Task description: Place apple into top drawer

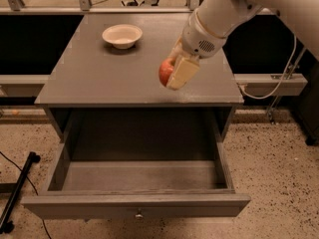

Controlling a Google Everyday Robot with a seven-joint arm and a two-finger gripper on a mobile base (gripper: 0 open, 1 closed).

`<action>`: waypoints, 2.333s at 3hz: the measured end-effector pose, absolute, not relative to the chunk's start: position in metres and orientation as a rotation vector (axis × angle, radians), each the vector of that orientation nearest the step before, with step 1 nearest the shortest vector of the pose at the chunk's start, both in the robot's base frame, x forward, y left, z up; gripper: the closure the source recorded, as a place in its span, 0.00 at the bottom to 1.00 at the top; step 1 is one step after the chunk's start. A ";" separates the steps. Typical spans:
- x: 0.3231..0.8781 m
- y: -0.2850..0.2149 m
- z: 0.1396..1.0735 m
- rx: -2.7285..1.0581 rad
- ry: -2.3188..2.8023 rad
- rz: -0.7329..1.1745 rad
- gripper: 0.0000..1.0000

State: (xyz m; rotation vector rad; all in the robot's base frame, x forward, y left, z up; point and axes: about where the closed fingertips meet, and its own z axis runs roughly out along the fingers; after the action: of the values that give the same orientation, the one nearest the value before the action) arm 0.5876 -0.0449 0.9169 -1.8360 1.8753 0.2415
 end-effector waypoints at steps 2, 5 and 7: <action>0.542 -0.080 0.896 -1.777 1.934 0.293 1.00; 0.485 -0.110 0.786 -1.695 1.881 0.502 1.00; 0.486 -0.101 0.766 -1.683 1.818 0.503 1.00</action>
Offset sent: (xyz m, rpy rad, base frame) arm -0.0316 -0.0188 -0.0102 0.0275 0.0208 -0.0222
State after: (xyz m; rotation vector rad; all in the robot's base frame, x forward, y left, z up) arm 0.4860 -0.1010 0.7657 -1.6827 1.8182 0.5025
